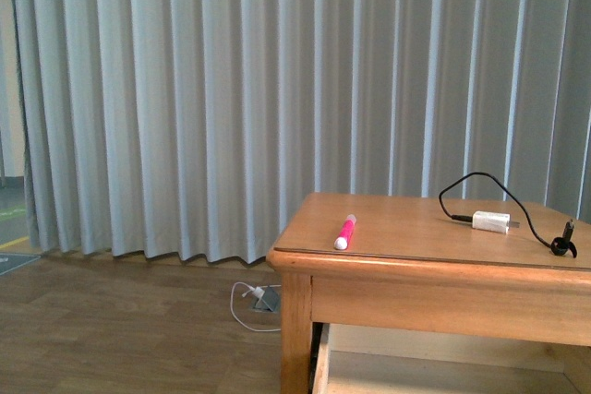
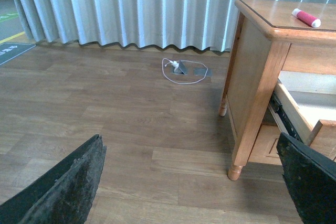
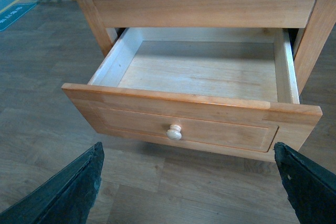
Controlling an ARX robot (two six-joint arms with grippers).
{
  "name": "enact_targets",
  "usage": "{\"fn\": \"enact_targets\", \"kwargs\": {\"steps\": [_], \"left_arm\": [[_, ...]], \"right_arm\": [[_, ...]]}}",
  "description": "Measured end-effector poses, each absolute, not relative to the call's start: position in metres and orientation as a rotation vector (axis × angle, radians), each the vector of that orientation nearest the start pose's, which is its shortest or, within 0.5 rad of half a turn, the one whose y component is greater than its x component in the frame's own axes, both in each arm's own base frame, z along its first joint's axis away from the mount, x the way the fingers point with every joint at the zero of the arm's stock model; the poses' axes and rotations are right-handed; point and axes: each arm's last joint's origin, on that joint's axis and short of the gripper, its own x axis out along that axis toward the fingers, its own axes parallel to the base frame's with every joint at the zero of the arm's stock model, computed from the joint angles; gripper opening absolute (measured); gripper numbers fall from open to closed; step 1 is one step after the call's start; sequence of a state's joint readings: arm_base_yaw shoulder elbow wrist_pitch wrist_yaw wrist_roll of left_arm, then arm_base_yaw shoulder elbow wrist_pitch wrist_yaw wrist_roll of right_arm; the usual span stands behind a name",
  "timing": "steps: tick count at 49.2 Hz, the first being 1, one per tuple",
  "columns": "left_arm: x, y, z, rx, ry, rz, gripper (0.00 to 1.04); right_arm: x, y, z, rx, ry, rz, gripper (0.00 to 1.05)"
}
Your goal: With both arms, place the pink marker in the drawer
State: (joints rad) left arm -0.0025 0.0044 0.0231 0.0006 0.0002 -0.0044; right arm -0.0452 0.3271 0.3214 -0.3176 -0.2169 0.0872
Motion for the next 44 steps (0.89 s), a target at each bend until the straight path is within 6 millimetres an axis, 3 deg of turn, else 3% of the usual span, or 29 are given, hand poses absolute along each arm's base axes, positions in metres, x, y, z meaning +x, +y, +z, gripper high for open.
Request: {"fn": "enact_targets", "kwargs": {"steps": [6,11,16,24,37,44], "left_arm": [[0.102,-0.004,0.167,-0.089,0.096,0.102,0.99],[0.118,-0.01,0.185,-0.12,0.105,0.055,0.99],[0.15,-0.016,0.224,-0.106,0.053,-0.007,0.99],[0.204,-0.034,0.262,-0.018,0.022,-0.123,0.99],[0.287,-0.089,0.288,0.091,0.049,-0.28,0.99],[0.346,-0.125,0.294,0.124,0.1,-0.301,0.99]], "right_arm": [[0.107,0.001,0.216,0.129,0.328,0.156,0.96],[0.107,0.001,0.216,0.129,0.328,0.156,0.96],[0.107,0.001,0.216,0.129,0.328,0.156,0.96],[0.107,0.001,0.216,0.128,0.328,0.156,0.96],[0.107,0.001,0.216,0.129,0.328,0.156,0.96],[0.107,0.001,0.216,0.129,0.328,0.156,0.96]]}}
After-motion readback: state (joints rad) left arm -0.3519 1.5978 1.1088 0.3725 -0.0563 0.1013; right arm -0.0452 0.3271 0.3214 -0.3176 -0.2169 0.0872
